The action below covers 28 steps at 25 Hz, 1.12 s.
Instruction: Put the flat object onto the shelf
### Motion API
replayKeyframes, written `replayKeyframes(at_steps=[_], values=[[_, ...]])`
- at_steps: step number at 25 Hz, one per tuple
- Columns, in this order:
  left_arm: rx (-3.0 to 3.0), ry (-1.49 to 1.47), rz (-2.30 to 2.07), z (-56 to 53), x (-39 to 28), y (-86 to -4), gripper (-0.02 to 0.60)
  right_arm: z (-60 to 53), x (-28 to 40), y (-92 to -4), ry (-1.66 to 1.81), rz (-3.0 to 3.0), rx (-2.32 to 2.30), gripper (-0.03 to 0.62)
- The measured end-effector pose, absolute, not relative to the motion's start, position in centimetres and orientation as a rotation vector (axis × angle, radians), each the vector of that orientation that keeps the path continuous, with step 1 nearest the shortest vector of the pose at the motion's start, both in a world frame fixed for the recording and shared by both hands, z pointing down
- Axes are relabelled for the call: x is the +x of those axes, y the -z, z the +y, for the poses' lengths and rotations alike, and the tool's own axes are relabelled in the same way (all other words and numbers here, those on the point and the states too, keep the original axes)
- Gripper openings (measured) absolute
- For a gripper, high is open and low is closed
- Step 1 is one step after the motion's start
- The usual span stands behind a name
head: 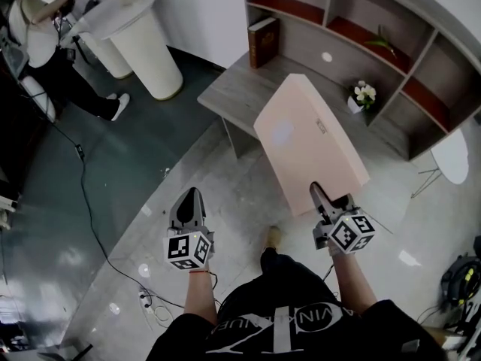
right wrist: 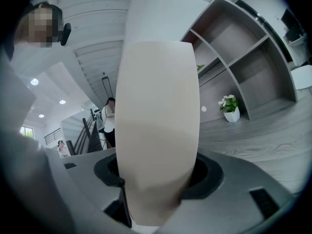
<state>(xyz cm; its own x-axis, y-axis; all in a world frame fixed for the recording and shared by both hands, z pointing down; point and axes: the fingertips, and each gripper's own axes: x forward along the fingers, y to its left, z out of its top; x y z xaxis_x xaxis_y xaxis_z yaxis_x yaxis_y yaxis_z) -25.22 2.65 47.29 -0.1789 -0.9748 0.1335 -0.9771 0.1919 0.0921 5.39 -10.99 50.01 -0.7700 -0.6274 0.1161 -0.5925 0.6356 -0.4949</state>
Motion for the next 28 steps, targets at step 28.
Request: replayKeyframes(at_steps=[28], values=[[1.996,-0.035,-2.221,-12.0,-27.8,-46.9,0.006,-22.2,3.7,-52.6,1.009,2.629,-1.118,0.289]])
